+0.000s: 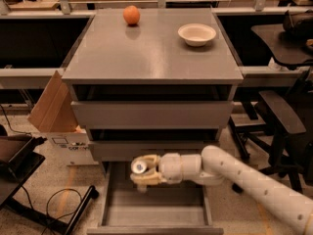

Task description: Pick redbull can from bottom drawer and place on counter

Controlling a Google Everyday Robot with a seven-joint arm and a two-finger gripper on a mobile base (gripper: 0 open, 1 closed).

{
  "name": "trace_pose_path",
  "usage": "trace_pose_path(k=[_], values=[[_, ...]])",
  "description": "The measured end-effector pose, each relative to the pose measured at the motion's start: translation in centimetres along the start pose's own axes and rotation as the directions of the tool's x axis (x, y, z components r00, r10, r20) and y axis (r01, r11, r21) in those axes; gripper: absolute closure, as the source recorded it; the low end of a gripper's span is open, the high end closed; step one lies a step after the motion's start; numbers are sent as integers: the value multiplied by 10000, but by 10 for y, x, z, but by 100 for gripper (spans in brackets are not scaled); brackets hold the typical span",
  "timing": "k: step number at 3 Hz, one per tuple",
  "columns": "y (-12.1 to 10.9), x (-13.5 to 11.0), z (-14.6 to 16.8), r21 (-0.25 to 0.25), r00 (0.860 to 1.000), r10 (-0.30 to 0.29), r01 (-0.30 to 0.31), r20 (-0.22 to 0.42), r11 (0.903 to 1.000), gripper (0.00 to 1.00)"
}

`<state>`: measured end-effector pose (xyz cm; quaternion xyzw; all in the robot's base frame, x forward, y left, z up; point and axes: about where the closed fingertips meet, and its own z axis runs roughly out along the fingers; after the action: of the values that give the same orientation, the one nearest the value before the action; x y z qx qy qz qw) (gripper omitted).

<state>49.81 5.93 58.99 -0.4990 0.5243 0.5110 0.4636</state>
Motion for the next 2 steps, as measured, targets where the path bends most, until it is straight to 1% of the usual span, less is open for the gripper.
trace_pose_path(k=[1, 2], values=[[-2, -107, -17, 748, 9972, -708, 688, 252, 9948, 100], [-21, -219, -24, 2089, 9920, -1131, 992, 555, 9729, 100]])
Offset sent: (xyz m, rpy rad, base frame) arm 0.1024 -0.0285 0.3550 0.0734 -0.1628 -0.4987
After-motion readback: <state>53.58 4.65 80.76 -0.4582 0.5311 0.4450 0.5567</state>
